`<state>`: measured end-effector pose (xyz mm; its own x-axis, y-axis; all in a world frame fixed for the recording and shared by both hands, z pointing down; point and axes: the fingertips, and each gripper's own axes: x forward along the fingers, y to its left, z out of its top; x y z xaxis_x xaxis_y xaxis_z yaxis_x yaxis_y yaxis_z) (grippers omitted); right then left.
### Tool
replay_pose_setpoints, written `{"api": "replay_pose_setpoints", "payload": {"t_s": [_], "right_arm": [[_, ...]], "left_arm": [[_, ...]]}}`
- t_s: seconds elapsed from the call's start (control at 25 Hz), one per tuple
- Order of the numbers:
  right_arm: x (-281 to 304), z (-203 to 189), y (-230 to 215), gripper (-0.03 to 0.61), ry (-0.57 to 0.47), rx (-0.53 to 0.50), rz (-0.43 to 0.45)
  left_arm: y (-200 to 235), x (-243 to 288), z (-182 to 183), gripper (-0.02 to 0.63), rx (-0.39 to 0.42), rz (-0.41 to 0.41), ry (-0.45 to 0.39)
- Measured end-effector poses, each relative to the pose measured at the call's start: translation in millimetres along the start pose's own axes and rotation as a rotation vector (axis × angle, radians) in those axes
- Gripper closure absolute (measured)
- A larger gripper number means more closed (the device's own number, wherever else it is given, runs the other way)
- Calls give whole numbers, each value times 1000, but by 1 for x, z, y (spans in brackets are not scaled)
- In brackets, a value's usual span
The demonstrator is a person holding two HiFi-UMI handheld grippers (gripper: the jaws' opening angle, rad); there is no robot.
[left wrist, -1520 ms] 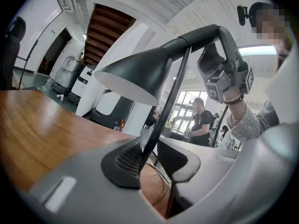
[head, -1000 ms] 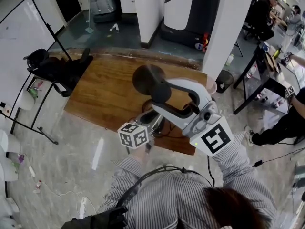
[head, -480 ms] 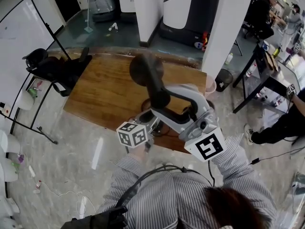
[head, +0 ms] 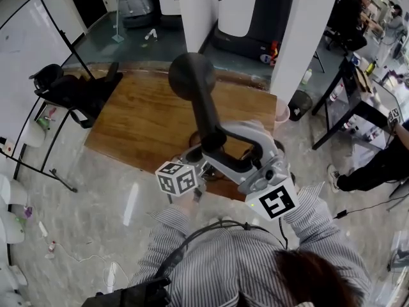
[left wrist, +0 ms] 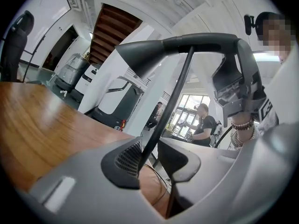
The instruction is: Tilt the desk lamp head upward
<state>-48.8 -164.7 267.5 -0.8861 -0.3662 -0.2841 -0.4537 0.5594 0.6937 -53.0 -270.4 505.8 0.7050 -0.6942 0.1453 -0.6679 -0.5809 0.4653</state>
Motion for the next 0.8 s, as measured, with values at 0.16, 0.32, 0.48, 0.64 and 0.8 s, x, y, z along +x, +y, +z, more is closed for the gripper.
{"api": "replay_pose_setpoints", "payload": {"t_s": [0.16,0.32,0.48,0.64,0.8], "right_arm": [[-2,-1,9,379,3,36,18],[-5,0,8,379,-8,92,13],[-6,1,10,382,-7,80,13],[-7,-2,17,382,18,29,25],[-7,-6,24,382,44,1,33]], "left_arm": [[1,-2,1,505,-6,0,-2],[-1,-2,2,505,-6,0,0],[-1,-2,1,505,-5,3,1],[-1,-3,0,505,-6,7,-3],[0,-4,1,505,-5,13,-6]]}}
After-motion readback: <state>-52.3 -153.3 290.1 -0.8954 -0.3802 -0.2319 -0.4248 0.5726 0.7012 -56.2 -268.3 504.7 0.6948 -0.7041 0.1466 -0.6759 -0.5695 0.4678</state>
